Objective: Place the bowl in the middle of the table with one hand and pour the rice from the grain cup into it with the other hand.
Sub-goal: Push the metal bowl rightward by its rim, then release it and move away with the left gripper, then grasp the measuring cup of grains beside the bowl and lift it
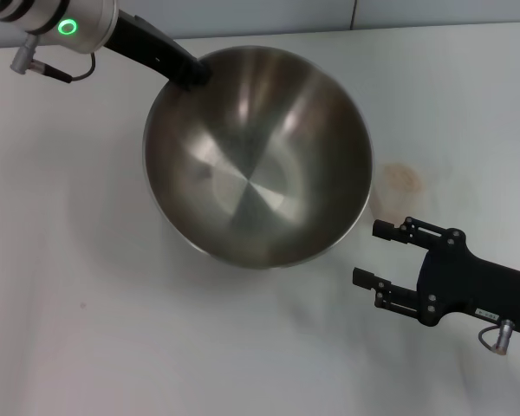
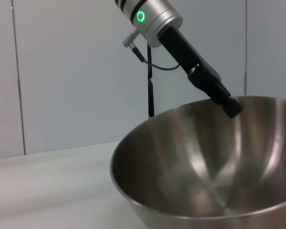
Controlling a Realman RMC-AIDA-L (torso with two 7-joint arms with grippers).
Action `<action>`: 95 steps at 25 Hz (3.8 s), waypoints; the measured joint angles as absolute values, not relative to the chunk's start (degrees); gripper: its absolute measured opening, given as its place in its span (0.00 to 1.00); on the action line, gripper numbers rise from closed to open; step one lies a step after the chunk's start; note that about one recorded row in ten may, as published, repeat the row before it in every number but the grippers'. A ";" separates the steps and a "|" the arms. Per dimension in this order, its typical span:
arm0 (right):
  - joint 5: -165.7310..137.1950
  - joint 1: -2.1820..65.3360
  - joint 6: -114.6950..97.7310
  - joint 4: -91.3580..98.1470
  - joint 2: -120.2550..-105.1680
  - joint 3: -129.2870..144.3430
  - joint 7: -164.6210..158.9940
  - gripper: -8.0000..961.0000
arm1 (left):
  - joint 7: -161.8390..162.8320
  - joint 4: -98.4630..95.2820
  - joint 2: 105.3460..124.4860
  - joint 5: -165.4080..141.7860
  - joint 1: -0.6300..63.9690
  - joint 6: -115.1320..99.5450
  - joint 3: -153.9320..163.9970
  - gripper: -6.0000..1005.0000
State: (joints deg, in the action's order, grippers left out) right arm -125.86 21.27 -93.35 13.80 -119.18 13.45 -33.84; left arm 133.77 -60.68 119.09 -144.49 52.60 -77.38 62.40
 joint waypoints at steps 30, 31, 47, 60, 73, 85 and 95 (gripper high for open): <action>-125.86 20.57 -93.51 13.80 -119.18 13.45 -33.10 0.72 | 130.91 -50.60 118.98 -142.95 52.54 -70.59 62.59 0.05; -125.86 20.57 -93.51 13.80 -119.18 13.44 -33.09 0.72 | 130.90 -50.58 118.99 -142.89 52.55 -70.56 62.61 0.05; -125.65 20.82 -93.51 13.80 -119.18 13.41 -33.04 0.72 | 130.93 -50.54 119.00 -142.93 52.45 -68.25 62.60 0.05; -125.19 20.61 -93.42 13.68 -119.18 13.35 -33.04 0.72 | 131.40 -55.18 118.76 -140.50 50.48 -67.10 62.57 0.50; -125.05 20.76 -93.19 13.63 -119.18 13.35 -33.04 0.72 | 118.15 -68.53 118.23 -110.82 32.46 -67.21 60.67 0.50; -125.05 21.09 -93.15 13.80 -119.16 13.36 -33.04 0.72 | 85.37 -53.41 118.13 -80.33 16.83 -79.06 57.49 0.56; -124.64 21.06 -93.08 13.98 -119.09 13.36 -33.04 0.72 | 54.39 -31.13 116.93 -77.87 12.57 -99.20 48.62 0.84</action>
